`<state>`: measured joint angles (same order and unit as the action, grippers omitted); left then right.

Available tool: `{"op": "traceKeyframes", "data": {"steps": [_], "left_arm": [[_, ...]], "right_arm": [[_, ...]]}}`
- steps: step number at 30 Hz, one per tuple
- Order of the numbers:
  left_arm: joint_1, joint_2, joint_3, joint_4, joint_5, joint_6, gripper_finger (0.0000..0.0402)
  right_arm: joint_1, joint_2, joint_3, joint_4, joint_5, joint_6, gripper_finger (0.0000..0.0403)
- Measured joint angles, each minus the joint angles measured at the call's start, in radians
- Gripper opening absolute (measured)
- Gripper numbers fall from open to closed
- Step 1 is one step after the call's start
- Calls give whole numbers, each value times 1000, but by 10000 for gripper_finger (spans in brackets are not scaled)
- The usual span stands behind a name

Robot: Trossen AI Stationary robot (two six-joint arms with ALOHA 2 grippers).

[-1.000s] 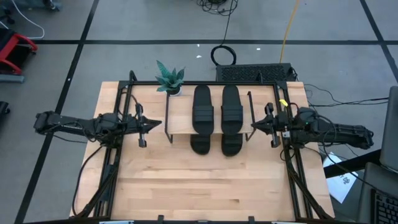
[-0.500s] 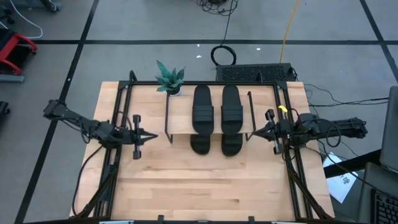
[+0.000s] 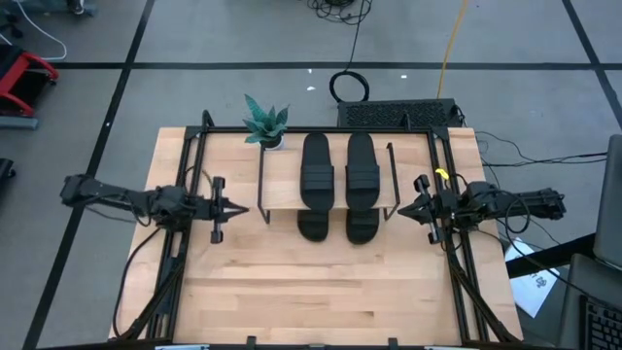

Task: Pick and place slides into the shelf
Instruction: Return to Home Position

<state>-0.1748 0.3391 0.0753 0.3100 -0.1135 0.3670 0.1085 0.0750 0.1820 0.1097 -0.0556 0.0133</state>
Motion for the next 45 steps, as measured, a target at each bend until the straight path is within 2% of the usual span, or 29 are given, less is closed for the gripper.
{"op": "traceKeyframes", "data": {"steps": [5, 9, 16, 28, 45], "left_arm": [[115, -8, 0, -23, 117, -80, 0], [137, -44, 0, -53, 117, -124, 0], [123, -126, 0, -254, 23, -224, 0], [59, -307, 0, -477, 6, -189, 0], [40, -327, 2, -489, 8, -213, 0]], "right_arm": [[0, -17, -20, -1, 0, 21, 0], [0, -42, -48, -17, 2, 50, 0], [0, -72, -59, -78, 29, 82, 0], [1, -73, -59, -122, 14, 40, 0], [1, -73, -60, -251, 0, -18, 0]]}}
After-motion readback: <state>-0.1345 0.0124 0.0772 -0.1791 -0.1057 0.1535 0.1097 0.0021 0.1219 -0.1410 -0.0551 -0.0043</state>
